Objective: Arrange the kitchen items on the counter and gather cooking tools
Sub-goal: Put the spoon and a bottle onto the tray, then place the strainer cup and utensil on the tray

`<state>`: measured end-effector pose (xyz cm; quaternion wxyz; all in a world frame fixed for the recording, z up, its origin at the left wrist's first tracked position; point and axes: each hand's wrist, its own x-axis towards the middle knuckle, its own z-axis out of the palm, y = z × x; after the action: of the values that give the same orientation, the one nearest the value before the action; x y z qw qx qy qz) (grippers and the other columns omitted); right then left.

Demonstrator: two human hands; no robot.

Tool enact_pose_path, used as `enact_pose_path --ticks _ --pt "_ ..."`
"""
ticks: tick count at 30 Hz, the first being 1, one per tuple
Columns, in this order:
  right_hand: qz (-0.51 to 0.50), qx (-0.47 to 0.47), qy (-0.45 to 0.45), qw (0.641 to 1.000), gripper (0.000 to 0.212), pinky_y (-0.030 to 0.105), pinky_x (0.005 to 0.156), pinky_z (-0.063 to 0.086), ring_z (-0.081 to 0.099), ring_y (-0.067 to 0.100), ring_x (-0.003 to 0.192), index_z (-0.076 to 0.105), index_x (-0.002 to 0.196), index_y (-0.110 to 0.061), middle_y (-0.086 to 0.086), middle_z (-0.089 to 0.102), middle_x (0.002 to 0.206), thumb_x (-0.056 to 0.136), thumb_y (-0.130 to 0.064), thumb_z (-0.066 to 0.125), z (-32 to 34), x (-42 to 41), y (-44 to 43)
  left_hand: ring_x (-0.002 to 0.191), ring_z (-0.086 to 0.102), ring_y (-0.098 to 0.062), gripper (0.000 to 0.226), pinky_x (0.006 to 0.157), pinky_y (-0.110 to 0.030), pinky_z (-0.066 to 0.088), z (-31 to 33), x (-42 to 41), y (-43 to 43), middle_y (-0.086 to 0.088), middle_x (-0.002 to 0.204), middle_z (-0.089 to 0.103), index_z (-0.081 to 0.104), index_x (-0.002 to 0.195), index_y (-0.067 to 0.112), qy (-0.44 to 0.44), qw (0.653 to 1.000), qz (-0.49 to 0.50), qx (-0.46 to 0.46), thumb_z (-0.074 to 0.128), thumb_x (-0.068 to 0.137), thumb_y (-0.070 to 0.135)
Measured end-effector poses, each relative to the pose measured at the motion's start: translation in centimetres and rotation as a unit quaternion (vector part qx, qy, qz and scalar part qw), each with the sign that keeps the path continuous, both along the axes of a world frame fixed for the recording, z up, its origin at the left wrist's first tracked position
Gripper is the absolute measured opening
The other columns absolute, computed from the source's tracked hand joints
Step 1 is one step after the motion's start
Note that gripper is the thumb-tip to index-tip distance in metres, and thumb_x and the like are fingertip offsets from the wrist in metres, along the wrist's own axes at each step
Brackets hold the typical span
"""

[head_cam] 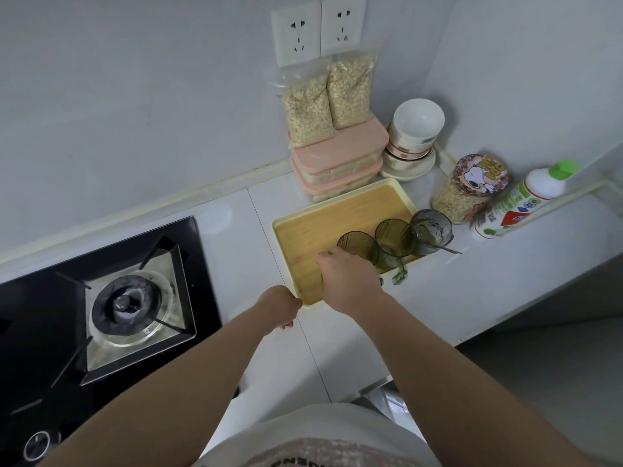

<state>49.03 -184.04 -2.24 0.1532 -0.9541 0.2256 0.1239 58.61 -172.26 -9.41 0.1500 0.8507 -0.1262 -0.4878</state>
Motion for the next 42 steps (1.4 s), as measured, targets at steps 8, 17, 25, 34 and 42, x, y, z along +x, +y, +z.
enact_pose_path --ticks 8,17,25,34,42 --pt "0.008 -0.004 -0.032 0.999 0.024 0.032 0.066 0.050 0.062 0.023 0.082 0.059 0.116 -0.016 0.001 0.059 0.110 0.093 -0.022 0.058 1.3 0.0 0.2 0.088 0.073 -0.031 0.029 0.090 -0.041 0.057 0.9 -0.1 1.3 -0.015 0.095 0.072 0.059 0.105 0.000 -0.012 1.000 0.007 -0.001 0.042 0.101 0.023" --pt "0.029 -0.021 -0.158 0.987 0.029 0.030 0.057 0.039 0.057 0.025 0.075 0.055 0.086 -0.018 0.001 0.060 0.084 0.102 -0.038 0.041 4.3 3.4 4.0 0.097 0.059 -0.025 0.027 0.076 -0.028 0.043 5.6 1.3 7.3 -0.008 0.106 0.065 0.060 0.112 0.008 -0.190 0.982 0.020 -0.017 0.046 0.100 0.028" --pt "0.127 0.195 -0.196 0.953 0.041 0.036 0.058 0.045 0.055 0.025 0.065 0.050 0.067 -0.011 0.002 0.057 0.061 0.098 -0.037 0.047 6.5 8.2 15.6 0.090 0.065 -0.022 0.012 0.078 -0.031 0.047 11.7 -1.9 20.0 0.009 0.081 0.064 0.061 0.095 0.020 -0.300 0.909 0.264 -0.119 0.053 0.099 0.027" --pt "0.156 0.463 -0.054 0.871 0.029 0.036 0.055 0.037 0.049 0.022 0.059 0.058 0.074 -0.002 0.004 0.058 0.061 0.091 -0.024 0.048 6.9 5.8 33.8 0.074 0.067 -0.013 0.012 0.067 -0.026 0.053 15.7 -11.5 35.6 0.008 0.081 0.069 0.065 0.088 0.026 -0.381 0.711 0.574 -0.136 0.056 0.097 0.027" --pt "0.235 0.506 0.019 0.830 0.019 0.032 0.051 0.034 0.046 0.018 0.054 0.056 0.070 -0.014 -0.001 0.056 0.058 0.086 -0.020 0.049 8.1 -2.7 51.2 0.066 0.063 -0.012 0.011 0.052 -0.013 0.042 15.9 -23.0 51.8 0.002 0.079 0.069 0.065 0.087 0.020 -0.392 0.573 0.701 -0.165 0.059 0.096 0.020"
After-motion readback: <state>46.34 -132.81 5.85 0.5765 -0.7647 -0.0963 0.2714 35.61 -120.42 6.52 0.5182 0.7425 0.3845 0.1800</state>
